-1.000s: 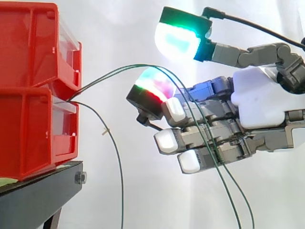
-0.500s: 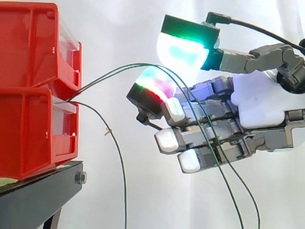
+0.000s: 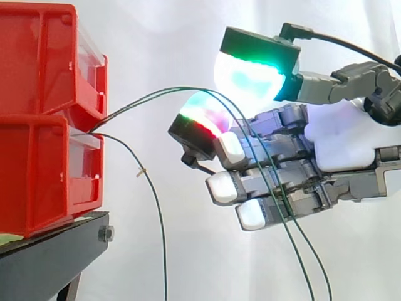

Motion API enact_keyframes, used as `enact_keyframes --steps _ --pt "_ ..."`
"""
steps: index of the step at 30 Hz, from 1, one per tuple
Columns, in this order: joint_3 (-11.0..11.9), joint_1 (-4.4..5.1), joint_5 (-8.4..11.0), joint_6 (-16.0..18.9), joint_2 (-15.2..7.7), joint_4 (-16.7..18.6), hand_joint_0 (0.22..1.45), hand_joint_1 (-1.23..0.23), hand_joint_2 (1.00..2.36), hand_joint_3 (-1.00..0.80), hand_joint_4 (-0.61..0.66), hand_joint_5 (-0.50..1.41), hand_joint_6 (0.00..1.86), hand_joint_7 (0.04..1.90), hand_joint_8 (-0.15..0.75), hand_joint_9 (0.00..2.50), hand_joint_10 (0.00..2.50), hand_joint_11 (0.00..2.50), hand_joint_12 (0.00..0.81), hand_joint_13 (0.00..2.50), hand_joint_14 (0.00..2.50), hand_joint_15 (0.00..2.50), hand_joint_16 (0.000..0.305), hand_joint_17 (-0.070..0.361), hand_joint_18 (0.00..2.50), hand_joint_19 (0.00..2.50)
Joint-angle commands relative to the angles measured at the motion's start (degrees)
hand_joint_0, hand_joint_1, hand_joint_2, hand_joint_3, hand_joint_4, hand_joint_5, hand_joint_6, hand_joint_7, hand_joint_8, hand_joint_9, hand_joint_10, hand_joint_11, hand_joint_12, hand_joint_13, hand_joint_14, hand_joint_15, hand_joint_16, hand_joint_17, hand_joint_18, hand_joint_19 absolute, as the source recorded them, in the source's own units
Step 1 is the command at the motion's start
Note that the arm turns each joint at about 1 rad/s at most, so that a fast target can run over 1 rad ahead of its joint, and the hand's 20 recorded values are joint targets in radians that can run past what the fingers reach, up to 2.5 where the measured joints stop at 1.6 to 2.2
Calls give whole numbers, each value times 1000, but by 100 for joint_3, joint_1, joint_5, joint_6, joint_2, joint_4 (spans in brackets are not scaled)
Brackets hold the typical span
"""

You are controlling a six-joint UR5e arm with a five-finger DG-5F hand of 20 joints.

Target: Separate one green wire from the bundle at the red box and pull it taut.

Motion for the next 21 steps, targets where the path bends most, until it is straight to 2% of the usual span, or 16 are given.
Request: enact_keyframes --steps 1,3,4,6,12,16,21 --pt "4 -16 -6 40 -1 -101 579 -931 1000 -500 141 -169 895 1004 266 993 19 696 346 927 19 493 45 101 815 493" --pt "4 -24 -6 93 8 -189 521 -784 1000 -500 157 -151 883 1036 281 1048 18 678 362 953 18 486 47 106 856 503" --pt "4 -24 -6 111 8 -215 523 -774 1000 -500 152 -151 882 1044 281 1049 18 678 362 954 18 485 47 106 856 503" --pt "4 -24 -15 225 -1 -303 528 -616 1000 -500 148 -148 873 1070 294 1083 16 673 367 972 18 492 48 108 870 521" --pt "56 -42 -15 357 8 -584 564 -445 1000 -500 136 -150 863 1069 287 1106 21 672 360 973 18 493 47 106 865 542" --pt "118 -68 -15 348 8 -698 604 -479 1006 -429 125 -151 860 1092 283 1110 17 682 357 967 18 492 47 105 858 547" --pt "144 -95 -15 322 8 -742 595 -602 1015 -273 137 -155 867 1158 289 1077 20 690 359 950 18 490 48 107 860 540"
